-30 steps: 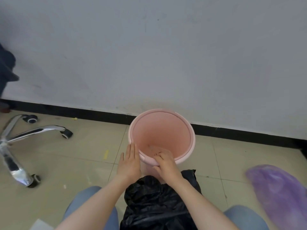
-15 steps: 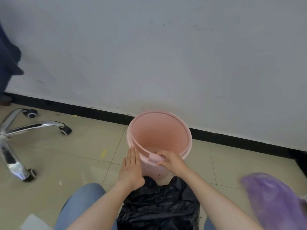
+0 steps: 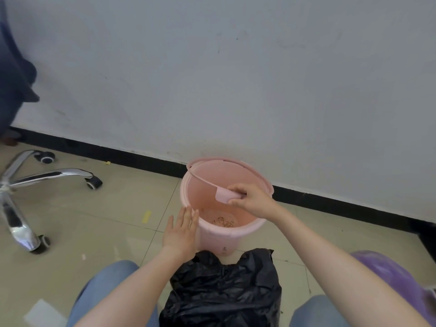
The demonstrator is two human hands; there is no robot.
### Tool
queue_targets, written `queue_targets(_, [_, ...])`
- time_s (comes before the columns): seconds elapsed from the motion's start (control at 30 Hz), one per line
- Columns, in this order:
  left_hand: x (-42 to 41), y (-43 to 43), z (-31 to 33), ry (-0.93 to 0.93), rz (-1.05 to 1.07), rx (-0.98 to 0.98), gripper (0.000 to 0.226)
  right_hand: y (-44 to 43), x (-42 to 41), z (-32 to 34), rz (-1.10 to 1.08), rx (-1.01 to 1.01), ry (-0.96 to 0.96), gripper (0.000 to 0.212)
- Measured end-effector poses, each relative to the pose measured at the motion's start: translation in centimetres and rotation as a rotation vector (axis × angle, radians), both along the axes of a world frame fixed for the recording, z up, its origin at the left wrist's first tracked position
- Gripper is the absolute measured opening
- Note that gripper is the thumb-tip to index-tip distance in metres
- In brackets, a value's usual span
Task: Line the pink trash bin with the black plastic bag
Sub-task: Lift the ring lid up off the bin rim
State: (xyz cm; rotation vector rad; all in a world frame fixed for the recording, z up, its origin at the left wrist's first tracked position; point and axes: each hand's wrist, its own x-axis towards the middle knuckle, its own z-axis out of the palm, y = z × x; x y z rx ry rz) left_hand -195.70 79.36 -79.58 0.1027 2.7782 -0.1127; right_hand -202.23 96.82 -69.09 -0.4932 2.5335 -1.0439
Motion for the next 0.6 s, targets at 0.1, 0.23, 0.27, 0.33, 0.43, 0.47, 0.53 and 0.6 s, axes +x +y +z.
queue_targets(0.1, [-0.3,-0.2,0.2,-0.005,-0.052,-0.051,0.084,0.1,-0.7,1.4,-0.018,-0.045,-0.019,0.042])
queue_targets(0.23, [-0.8,-0.8,0.6,-0.035,-0.125,-0.109,0.084,-0.3,-2.5,3.6,-0.045,0.008,0.129,0.042])
queue_targets(0.27, [-0.9,-0.8,0.8,-0.05,-0.133,-0.111,0.084,-0.4,-3.0,4.1,-0.038,0.011,0.162,0.038])
queue_targets(0.33, [-1.1,-0.8,1.0,-0.072,-0.157,-0.118,0.084,-0.5,-4.0,5.2,-0.021,-0.001,0.214,0.029])
queue_targets(0.43, [-1.8,-1.3,1.4,-0.112,-0.233,-0.125,0.083,-0.4,-6.2,6.8,-0.05,0.013,0.348,0.026])
queue_targets(0.47, [-1.9,-1.4,1.5,-0.129,-0.256,-0.126,0.084,-0.4,-7.2,7.3,-0.082,0.026,0.434,0.027])
queue_targets(0.53, [-2.2,-1.7,1.6,-0.144,-0.278,-0.137,0.084,-0.3,-9.0,7.9,-0.189,0.081,0.631,0.029])
queue_targets(0.6, [-2.4,-1.8,1.5,-0.143,-0.279,-0.136,0.085,-0.5,-10.3,7.9,-0.26,0.172,0.816,0.026])
